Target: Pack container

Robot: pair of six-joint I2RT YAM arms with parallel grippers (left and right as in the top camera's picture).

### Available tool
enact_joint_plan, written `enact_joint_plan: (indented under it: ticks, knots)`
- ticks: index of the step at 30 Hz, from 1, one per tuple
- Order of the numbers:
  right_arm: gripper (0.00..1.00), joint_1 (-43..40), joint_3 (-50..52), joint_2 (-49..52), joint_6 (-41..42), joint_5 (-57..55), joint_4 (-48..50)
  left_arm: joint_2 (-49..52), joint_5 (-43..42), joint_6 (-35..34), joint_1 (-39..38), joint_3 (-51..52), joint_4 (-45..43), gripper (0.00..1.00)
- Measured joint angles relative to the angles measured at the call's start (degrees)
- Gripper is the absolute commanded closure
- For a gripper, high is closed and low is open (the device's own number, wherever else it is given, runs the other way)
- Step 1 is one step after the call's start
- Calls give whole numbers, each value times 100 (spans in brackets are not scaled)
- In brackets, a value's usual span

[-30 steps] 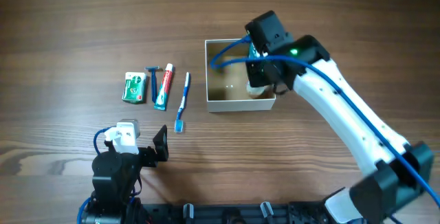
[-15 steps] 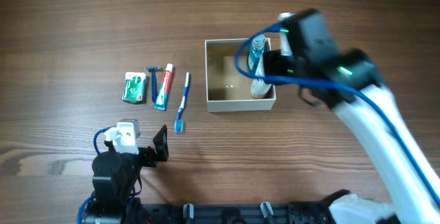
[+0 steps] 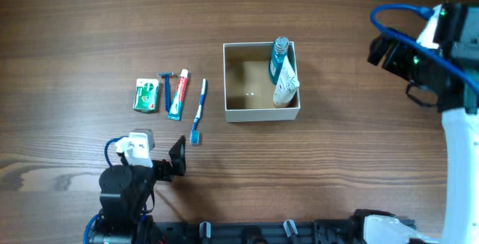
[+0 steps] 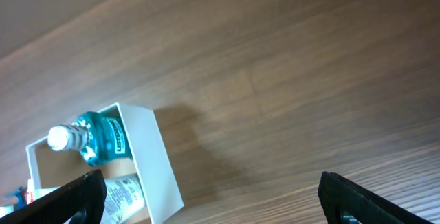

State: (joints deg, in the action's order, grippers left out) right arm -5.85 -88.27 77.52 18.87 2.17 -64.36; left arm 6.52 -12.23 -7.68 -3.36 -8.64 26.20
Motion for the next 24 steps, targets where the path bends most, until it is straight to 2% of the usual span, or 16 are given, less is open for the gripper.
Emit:
enact_joint_plan:
  ticks: [3, 7, 10, 12, 14, 17, 24]
  knots:
    - [0, 0, 0, 251, 0, 46, -37, 0, -289, -372, 0, 2, -273, 0]
    - [0, 0, 0, 369, -2, 68, -33, 313, -256, -831, 0, -501, 109, 0]
    - [0, 0, 0, 461, 0, 83, -50, 1196, -28, -962, 0, -1593, 662, 0]
    - [0, 0, 0, 514, 0, 83, -26, 2326, 348, -896, 0, -2736, 1193, 0]
    - [0, 0, 0, 520, 0, 85, -44, 3121, 529, -621, 0, -3495, 1744, 0]
    - [0, 0, 0, 533, 0, 85, 7, 4892, 708, -164, 0, -4872, 2114, 0]
    - [0, 0, 0, 538, 0, 87, 13, 6867, 800, -144, 363, -5147, 1766, 0]
